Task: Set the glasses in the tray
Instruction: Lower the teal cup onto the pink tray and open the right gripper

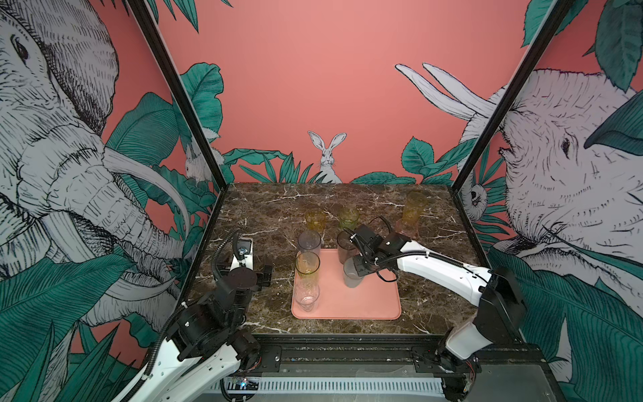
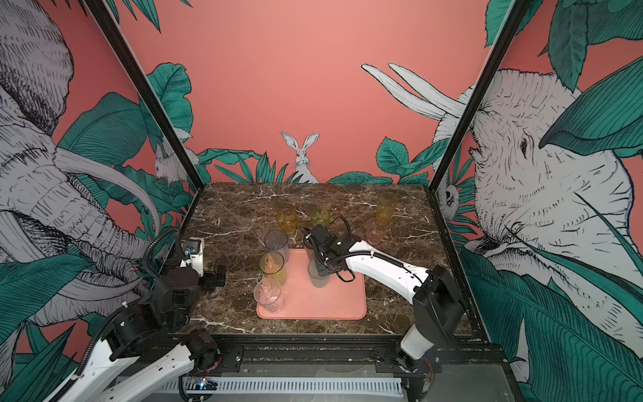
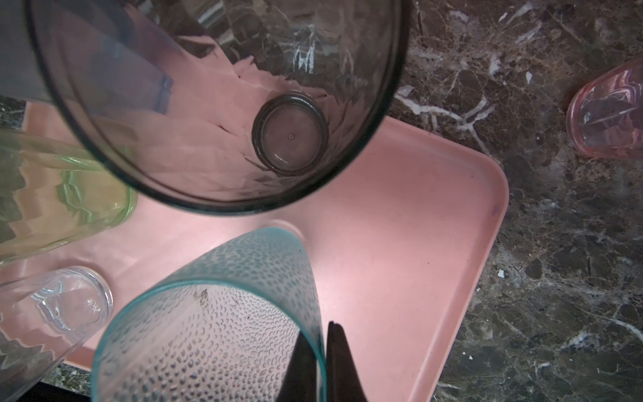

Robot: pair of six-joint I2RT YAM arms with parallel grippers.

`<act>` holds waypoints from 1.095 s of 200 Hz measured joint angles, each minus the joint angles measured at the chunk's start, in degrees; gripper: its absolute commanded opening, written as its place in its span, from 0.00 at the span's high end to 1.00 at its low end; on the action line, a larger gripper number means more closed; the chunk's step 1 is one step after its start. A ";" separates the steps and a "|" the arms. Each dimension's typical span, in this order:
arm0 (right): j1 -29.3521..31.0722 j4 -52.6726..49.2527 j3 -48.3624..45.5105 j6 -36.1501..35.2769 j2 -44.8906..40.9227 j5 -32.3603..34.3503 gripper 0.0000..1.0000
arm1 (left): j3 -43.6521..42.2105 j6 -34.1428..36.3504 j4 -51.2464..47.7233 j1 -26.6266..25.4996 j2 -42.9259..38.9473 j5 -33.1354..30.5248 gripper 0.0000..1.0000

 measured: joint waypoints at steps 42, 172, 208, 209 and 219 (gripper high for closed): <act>0.00 0.55 0.26 -0.02 1.75 0.07 1.00 | 0.00 -0.02 0.00 0.00 -0.02 0.00 0.01; 0.20 1.01 1.22 -0.02 2.75 0.04 1.00 | -0.02 -0.37 0.00 0.00 -0.09 0.00 0.01; 0.20 1.03 1.40 -0.02 3.02 0.04 1.00 | -0.02 -0.39 0.00 0.00 -0.09 0.02 0.01; 0.20 1.03 1.42 -0.02 3.02 0.04 1.00 | -0.02 -0.39 0.00 0.00 -0.09 0.02 0.01; 0.20 1.03 1.53 0.00 3.04 -0.02 1.00 | -0.02 -0.39 0.00 0.00 -0.09 0.02 0.01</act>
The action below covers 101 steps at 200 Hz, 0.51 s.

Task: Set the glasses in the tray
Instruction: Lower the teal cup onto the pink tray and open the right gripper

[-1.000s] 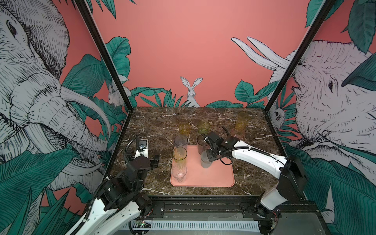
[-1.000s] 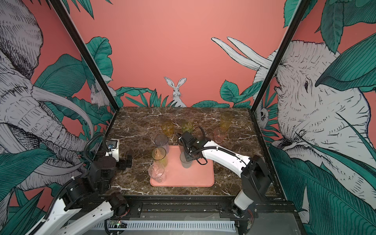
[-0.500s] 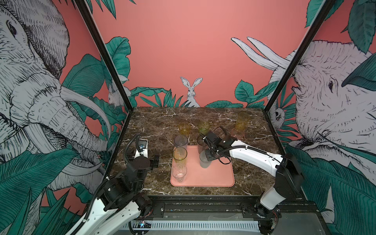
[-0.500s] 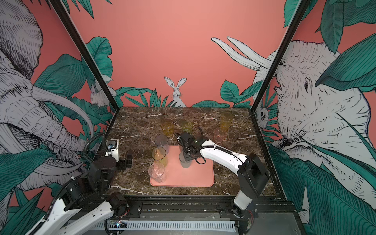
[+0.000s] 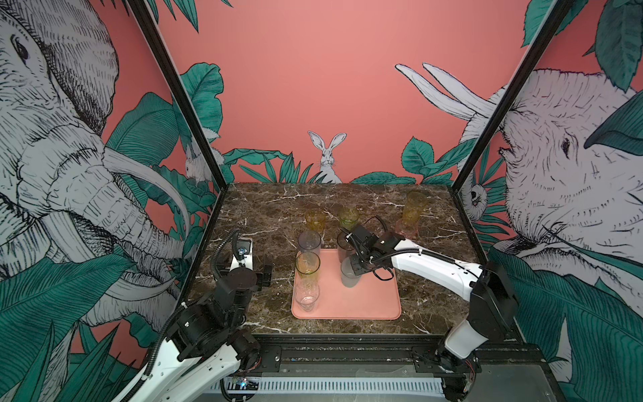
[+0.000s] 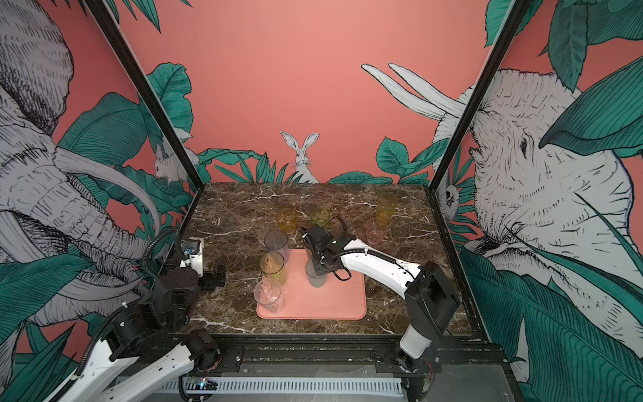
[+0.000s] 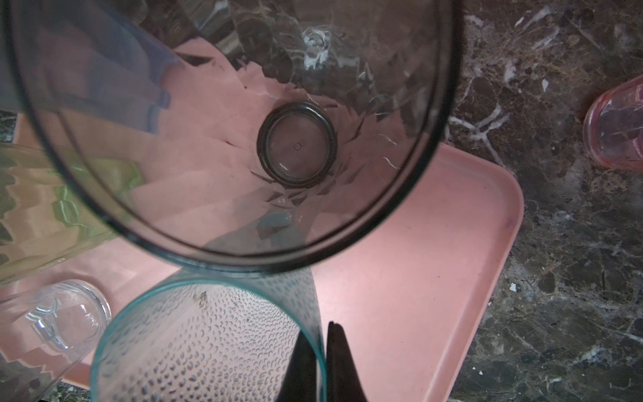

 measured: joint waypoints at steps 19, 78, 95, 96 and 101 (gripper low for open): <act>0.00 0.02 0.13 0.00 0.15 -0.04 1.00 | 0.00 0.00 0.00 0.00 0.00 0.00 0.01; 0.00 0.02 0.44 0.22 0.42 -0.11 1.00 | 0.00 0.00 0.00 0.00 0.00 0.00 0.01; 0.00 0.00 0.44 0.22 0.42 -0.11 1.00 | 0.00 0.00 0.00 0.00 0.00 0.00 0.01; 0.02 0.00 0.44 0.22 0.42 -0.09 1.00 | 0.00 0.00 0.00 0.00 0.00 0.00 0.01; 0.00 0.00 0.44 0.22 0.42 -0.09 0.99 | 0.00 0.00 0.00 0.00 0.00 0.00 0.01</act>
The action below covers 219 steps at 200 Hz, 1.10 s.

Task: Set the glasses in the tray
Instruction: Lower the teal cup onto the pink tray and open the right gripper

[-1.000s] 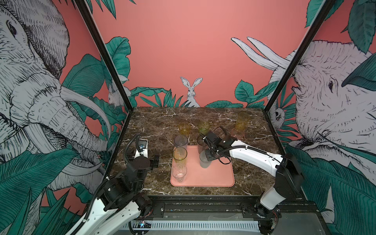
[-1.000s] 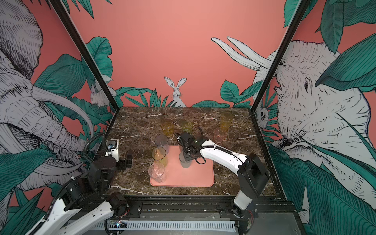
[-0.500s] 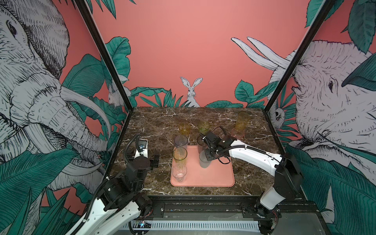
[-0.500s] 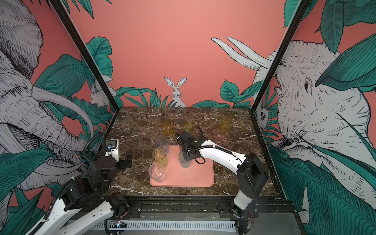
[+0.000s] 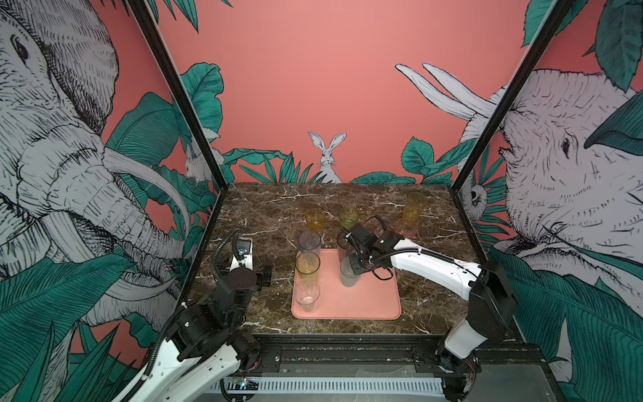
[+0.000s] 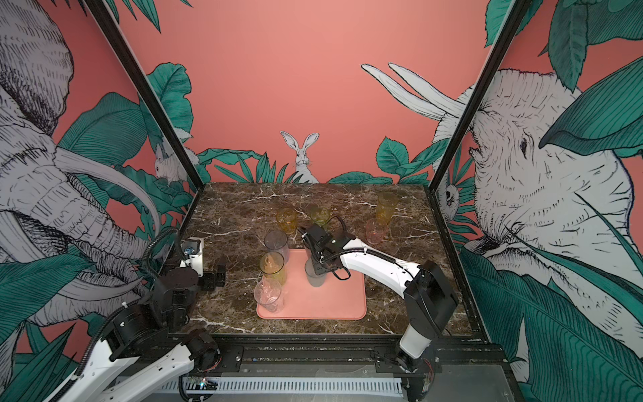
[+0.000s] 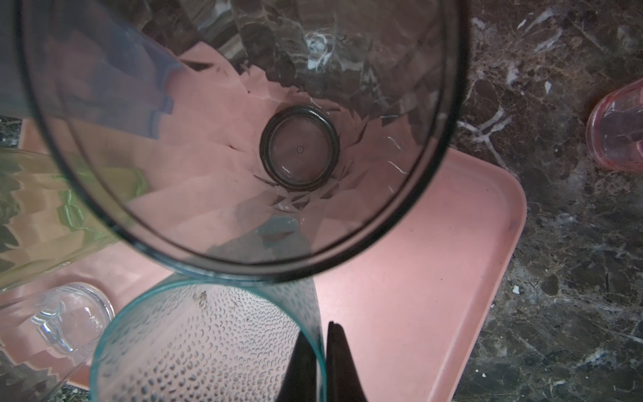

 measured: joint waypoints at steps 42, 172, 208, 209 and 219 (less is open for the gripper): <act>0.00 0.00 0.00 0.24 0.00 -0.02 0.91 | -0.04 -0.02 0.00 0.00 0.00 0.02 0.01; 0.02 -0.90 2.36 1.25 0.70 -1.09 0.73 | -0.09 -0.02 0.00 0.00 0.00 0.37 0.01; 0.02 -2.01 3.89 1.03 0.68 -1.03 0.67 | -0.09 -0.02 0.00 0.00 0.00 0.42 0.00; 0.02 -2.03 3.91 1.03 0.68 -1.01 0.67 | -0.09 -0.02 0.02 0.00 0.00 0.42 0.01; 0.02 -2.34 4.50 1.01 0.61 -0.98 0.66 | -0.09 -0.02 0.00 0.00 0.00 0.39 0.01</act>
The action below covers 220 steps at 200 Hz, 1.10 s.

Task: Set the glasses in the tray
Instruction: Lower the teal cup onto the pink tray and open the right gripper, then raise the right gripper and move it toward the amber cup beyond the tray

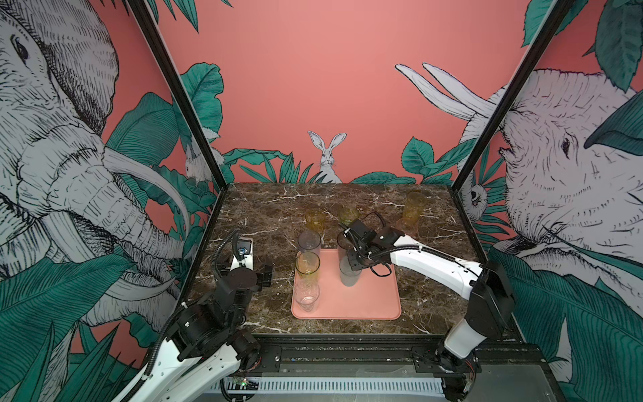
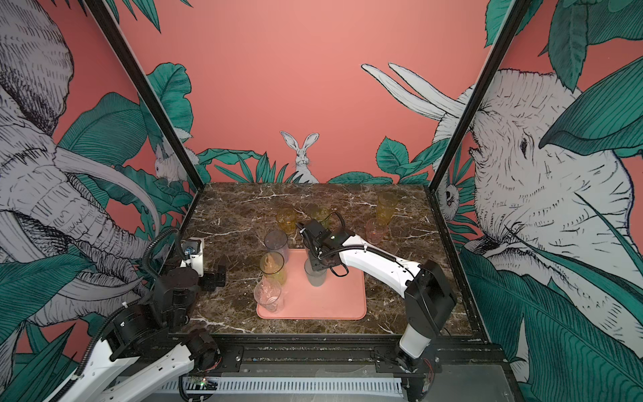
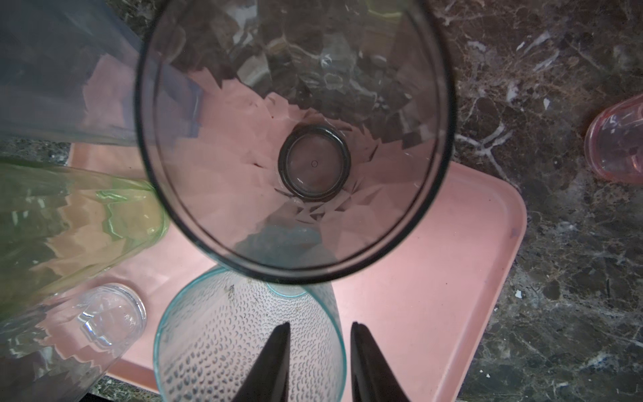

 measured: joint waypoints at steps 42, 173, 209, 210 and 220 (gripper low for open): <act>0.02 -2.73 3.30 -0.83 -1.44 1.07 0.62 | 0.00 0.00 0.00 0.00 0.00 0.00 0.01; -7.26 -7.13 14.99 -8.74 -6.69 10.23 0.48 | 0.00 0.00 -0.02 0.00 -0.17 0.00 0.01; -13.40 -6.62 16.24 -10.29 -7.30 10.19 0.43 | 0.00 0.00 -0.04 0.00 -0.33 -0.04 0.01; -13.57 -6.60 16.26 -10.38 -7.30 10.19 0.43 | 0.00 0.00 -0.04 0.00 -0.33 -0.04 0.01; -15.34 -6.25 16.31 -10.86 -7.54 10.21 0.41 | 0.00 0.00 -0.04 0.00 -0.33 -0.07 0.01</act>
